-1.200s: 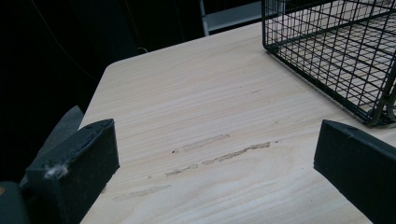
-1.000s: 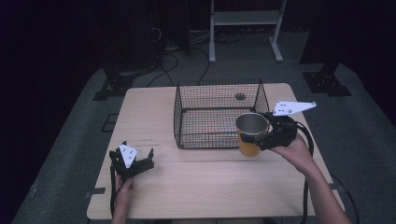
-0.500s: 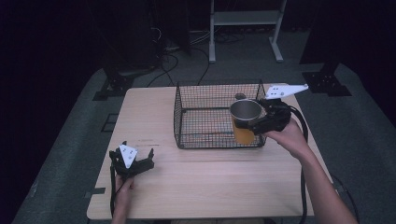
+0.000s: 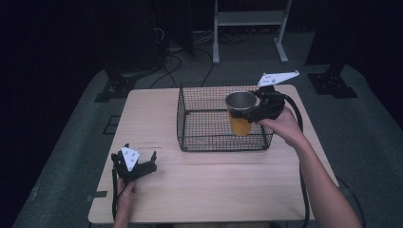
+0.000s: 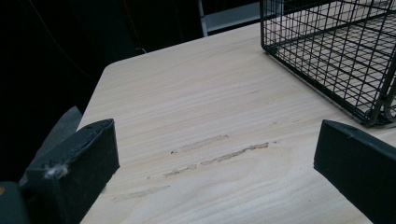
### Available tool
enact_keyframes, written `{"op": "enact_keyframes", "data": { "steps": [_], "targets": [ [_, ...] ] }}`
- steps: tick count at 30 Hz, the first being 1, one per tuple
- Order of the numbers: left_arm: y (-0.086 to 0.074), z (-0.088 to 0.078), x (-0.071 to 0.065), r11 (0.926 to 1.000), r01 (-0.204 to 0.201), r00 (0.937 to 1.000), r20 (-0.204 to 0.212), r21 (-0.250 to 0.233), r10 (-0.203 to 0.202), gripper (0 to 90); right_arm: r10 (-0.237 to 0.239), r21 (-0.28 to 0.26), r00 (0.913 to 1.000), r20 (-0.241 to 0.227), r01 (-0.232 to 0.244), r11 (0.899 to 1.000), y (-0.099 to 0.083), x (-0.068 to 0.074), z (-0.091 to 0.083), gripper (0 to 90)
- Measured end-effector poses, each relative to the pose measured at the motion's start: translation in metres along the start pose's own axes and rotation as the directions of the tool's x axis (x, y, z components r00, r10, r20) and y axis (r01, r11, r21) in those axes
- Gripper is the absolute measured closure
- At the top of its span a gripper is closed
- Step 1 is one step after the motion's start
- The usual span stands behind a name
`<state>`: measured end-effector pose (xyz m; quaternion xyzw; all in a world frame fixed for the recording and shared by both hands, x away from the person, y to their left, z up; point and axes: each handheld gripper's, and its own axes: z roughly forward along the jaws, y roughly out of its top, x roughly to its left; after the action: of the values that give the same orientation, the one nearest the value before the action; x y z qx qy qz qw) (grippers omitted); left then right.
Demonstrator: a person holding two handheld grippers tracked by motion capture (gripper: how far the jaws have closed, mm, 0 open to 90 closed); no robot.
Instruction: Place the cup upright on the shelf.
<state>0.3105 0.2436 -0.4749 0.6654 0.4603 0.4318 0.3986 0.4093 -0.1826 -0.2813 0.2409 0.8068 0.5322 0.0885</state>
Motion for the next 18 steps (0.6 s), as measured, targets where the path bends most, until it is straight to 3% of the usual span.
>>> {"op": "enact_keyframes", "data": {
  "steps": [8,18],
  "targets": [
    [0.000,0.000,0.000,1.0000,0.004,1.0000,-0.001,-0.001,-0.004,0.0,0.025,-0.004,0.9997,0.002,-0.025,1.000,0.010,-0.011,0.017,7.1],
    [0.000,0.000,0.001,1.0000,0.003,1.0000,0.002,-0.002,-0.003,0.0,0.055,0.002,0.9985,0.005,-0.055,0.999,0.008,-0.023,0.045,7.1]
  ]
}}
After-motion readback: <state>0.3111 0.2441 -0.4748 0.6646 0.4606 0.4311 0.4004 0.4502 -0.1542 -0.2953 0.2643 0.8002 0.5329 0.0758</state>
